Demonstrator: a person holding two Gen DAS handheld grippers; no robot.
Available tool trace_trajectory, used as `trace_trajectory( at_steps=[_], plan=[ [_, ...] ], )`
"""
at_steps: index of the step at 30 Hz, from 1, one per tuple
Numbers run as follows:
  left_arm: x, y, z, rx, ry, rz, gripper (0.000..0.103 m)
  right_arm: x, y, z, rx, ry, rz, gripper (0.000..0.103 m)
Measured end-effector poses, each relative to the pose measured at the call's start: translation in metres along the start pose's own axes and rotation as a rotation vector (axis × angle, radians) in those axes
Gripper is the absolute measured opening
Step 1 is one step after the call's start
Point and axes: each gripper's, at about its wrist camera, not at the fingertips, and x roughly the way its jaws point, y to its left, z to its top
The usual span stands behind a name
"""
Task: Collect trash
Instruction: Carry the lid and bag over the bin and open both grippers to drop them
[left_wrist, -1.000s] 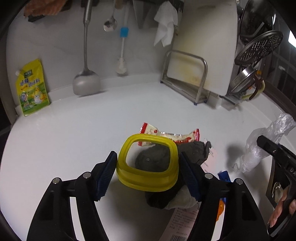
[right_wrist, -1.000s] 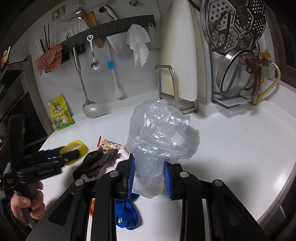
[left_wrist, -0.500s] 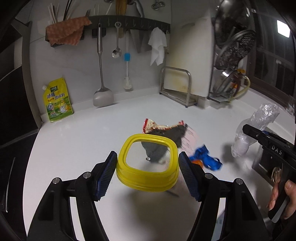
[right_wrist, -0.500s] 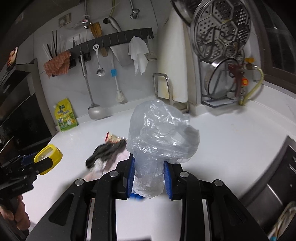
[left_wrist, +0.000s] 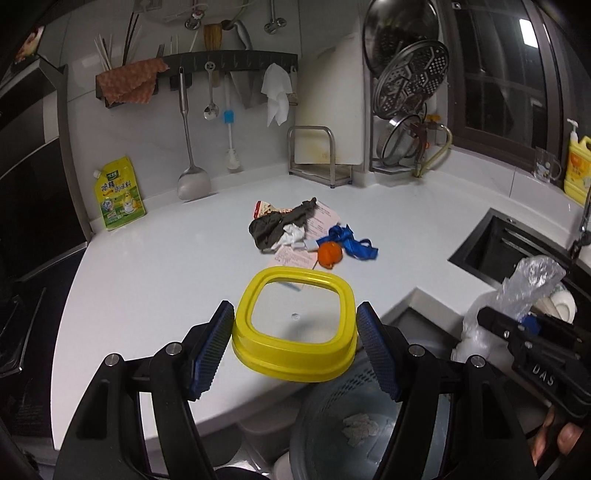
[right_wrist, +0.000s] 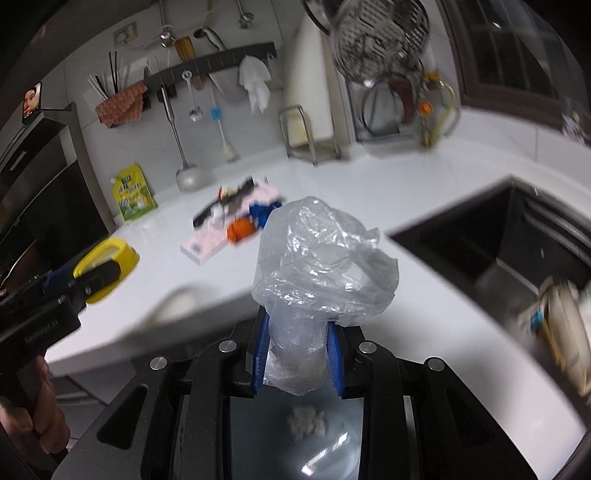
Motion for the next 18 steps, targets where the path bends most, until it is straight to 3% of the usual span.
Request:
trace_trajectory(
  at_steps=[7, 18],
  plan=[
    [-0.012, -0.008, -0.033, 0.001, 0.032, 0.0, 0.067, -0.022, 0.001, -0.034, 0.005, 0.01, -0.039, 0.027],
    [-0.013, -0.017, -0.062, -0.006, 0.087, -0.004, 0.067, -0.024, 0.014, -0.061, -0.041, 0.062, -0.081, 0.027]
  ],
)
